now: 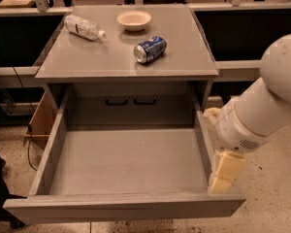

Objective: Close top drawer

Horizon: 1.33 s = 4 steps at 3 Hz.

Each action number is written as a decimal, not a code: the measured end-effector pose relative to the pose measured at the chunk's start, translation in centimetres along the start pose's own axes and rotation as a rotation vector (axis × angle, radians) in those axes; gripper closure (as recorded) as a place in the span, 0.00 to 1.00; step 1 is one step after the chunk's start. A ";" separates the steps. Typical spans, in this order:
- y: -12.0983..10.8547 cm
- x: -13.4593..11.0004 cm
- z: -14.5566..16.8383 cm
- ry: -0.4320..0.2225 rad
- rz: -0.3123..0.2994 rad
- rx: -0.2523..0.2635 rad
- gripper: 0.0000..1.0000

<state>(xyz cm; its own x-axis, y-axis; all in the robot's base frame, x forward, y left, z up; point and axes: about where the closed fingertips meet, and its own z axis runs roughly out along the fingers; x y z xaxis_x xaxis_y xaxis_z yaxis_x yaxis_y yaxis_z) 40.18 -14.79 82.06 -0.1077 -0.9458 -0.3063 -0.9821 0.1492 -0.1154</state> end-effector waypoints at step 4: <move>2.7 -0.7 9.4 -0.084 -0.006 -0.001 0.00</move>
Offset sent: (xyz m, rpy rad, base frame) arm -0.0351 0.0497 -0.1043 0.0960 0.0604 0.0123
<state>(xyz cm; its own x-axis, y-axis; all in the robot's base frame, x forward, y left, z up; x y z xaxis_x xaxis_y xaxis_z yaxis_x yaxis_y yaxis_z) 39.05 -11.00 73.11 -0.0885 -0.9192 -0.3837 -0.9828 0.1432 -0.1162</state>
